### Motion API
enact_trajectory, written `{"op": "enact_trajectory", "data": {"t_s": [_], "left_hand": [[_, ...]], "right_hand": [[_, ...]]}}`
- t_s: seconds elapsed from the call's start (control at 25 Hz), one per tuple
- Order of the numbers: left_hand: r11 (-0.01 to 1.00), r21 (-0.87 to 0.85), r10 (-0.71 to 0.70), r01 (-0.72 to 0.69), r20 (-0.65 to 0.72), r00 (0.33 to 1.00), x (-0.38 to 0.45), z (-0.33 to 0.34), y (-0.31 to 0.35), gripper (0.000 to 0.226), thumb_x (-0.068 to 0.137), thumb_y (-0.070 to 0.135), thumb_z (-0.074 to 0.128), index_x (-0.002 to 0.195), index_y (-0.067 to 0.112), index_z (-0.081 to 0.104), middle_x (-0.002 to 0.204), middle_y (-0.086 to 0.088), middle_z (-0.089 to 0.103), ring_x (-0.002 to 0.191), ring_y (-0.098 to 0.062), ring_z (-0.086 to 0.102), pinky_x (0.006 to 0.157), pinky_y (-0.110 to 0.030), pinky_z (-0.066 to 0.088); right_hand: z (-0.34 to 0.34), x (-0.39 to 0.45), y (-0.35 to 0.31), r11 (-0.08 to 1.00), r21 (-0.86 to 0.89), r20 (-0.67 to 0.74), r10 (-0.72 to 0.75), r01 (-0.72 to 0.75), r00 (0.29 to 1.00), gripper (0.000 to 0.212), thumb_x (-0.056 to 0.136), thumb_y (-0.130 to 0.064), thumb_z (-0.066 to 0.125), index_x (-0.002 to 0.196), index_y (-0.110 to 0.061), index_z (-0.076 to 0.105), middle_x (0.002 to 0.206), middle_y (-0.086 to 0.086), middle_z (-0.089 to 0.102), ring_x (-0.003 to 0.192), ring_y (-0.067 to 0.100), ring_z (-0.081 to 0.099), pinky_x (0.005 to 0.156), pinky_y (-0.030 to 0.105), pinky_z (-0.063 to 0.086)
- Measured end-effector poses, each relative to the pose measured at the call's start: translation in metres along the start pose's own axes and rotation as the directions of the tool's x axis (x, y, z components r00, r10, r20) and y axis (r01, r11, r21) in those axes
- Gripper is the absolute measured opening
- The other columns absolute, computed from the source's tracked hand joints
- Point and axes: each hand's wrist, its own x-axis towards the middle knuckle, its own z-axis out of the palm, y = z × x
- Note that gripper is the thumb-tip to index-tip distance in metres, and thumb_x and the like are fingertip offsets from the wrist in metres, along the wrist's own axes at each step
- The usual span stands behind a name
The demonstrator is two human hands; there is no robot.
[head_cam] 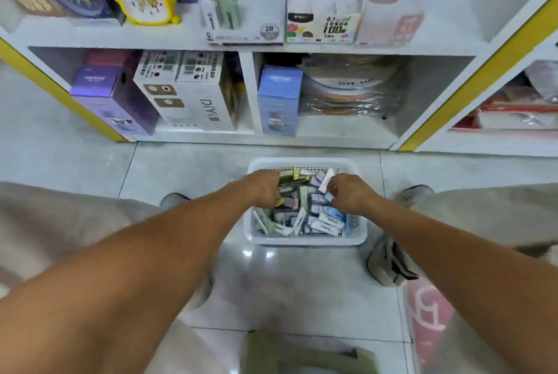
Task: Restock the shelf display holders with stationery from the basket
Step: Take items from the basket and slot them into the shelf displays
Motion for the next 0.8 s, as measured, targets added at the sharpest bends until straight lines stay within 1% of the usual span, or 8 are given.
{"op": "enact_trajectory", "data": {"t_s": [0.08, 0.2, 0.28, 0.4, 0.52, 0.64, 0.72, 0.8], "left_hand": [[0.999, 0.028, 0.023, -0.023, 0.010, 1.000, 0.017, 0.028, -0.002, 0.020, 0.086, 0.011, 0.065, 0.103, 0.010, 0.054, 0.114, -0.014, 0.062, 0.091, -0.024, 0.057, 0.069, -0.030, 0.044], [0.996, 0.042, 0.078, -0.078, -0.008, 0.997, 0.041, 0.060, 0.002, 0.046, 0.082, 0.009, 0.069, 0.124, 0.003, 0.051, 0.124, -0.017, 0.055, 0.110, -0.031, 0.057, 0.083, -0.034, 0.049], [0.996, 0.031, 0.084, -0.085, 0.012, 0.996, 0.054, 0.075, 0.007, 0.066, 0.080, 0.017, 0.075, 0.135, 0.000, 0.042, 0.132, -0.019, 0.049, 0.121, -0.034, 0.051, 0.097, -0.041, 0.048], [0.994, 0.035, 0.097, -0.099, 0.059, 0.994, 0.067, 0.094, 0.013, 0.084, 0.078, 0.034, 0.078, 0.142, 0.000, 0.036, 0.140, -0.020, 0.045, 0.130, -0.035, 0.041, 0.105, -0.044, 0.042], [0.992, -0.023, 0.120, -0.123, -0.107, 0.987, 0.079, 0.102, 0.021, 0.071, 0.080, 0.036, 0.073, 0.135, 0.003, 0.042, 0.135, -0.017, 0.049, 0.127, -0.033, 0.043, 0.103, -0.042, 0.043], [0.975, 0.047, 0.218, -0.215, -0.338, 0.916, 0.093, 0.090, 0.038, 0.058, 0.081, 0.018, 0.068, 0.134, 0.008, 0.046, 0.129, -0.012, 0.051, 0.122, -0.030, 0.046, 0.097, -0.041, 0.045], [0.934, 0.183, 0.352, -0.306, -0.342, 0.871, 0.103, 0.083, 0.052, 0.066, 0.078, 0.015, 0.070, 0.138, 0.007, 0.043, 0.135, -0.012, 0.046, 0.127, -0.029, 0.042, 0.100, -0.041, 0.044], [0.900, 0.282, 0.409, -0.333, -0.275, 0.870, 0.113, 0.078, 0.065, 0.072, 0.079, 0.015, 0.069, 0.143, 0.005, 0.038, 0.144, -0.013, 0.039, 0.136, -0.030, 0.034, 0.111, -0.042, 0.035]], "right_hand": [[0.030, 0.005, 0.018, 0.999, 0.000, 0.041, 0.040, -0.040, 0.998, 0.035, 0.093, -0.011, 0.060, 0.127, -0.002, 0.058, 0.128, 0.020, 0.059, 0.114, 0.035, 0.058, 0.087, 0.035, 0.051], [0.069, 0.012, 0.033, 0.996, -0.018, 0.043, 0.084, -0.084, 0.996, 0.041, 0.093, -0.012, 0.059, 0.132, -0.004, 0.049, 0.128, 0.019, 0.056, 0.113, 0.035, 0.058, 0.085, 0.038, 0.050], [0.087, 0.015, 0.037, 0.994, -0.040, 0.030, 0.106, -0.105, 0.994, 0.042, 0.091, -0.013, 0.060, 0.130, -0.007, 0.046, 0.129, 0.016, 0.052, 0.114, 0.033, 0.055, 0.083, 0.038, 0.048], [0.106, 0.021, 0.039, 0.998, -0.005, -0.053, 0.067, -0.067, 0.996, 0.052, 0.086, -0.010, 0.065, 0.134, -0.008, 0.043, 0.137, 0.015, 0.043, 0.117, 0.034, 0.049, 0.089, 0.041, 0.050], [0.110, 0.027, 0.038, 0.985, 0.166, -0.114, 0.075, -0.055, 0.991, 0.058, 0.081, -0.001, 0.062, 0.137, -0.011, 0.048, 0.141, 0.009, 0.043, 0.119, 0.033, 0.051, 0.090, 0.040, 0.051], [0.102, 0.027, 0.036, 0.931, 0.351, -0.262, 0.206, -0.106, 0.943, 0.050, 0.079, 0.004, 0.055, 0.127, -0.008, 0.058, 0.131, 0.010, 0.054, 0.112, 0.033, 0.056, 0.086, 0.040, 0.051], [0.091, 0.025, 0.038, 0.936, 0.344, -0.398, 0.222, -0.079, 0.890, 0.043, 0.077, 0.009, 0.053, 0.117, -0.003, 0.063, 0.116, 0.015, 0.059, 0.103, 0.036, 0.059, 0.080, 0.043, 0.052], [0.083, 0.024, 0.044, 0.952, 0.300, -0.474, 0.198, -0.054, 0.858, 0.038, 0.076, 0.010, 0.055, 0.111, -0.002, 0.064, 0.110, 0.015, 0.060, 0.099, 0.035, 0.058, 0.077, 0.044, 0.051]]}}
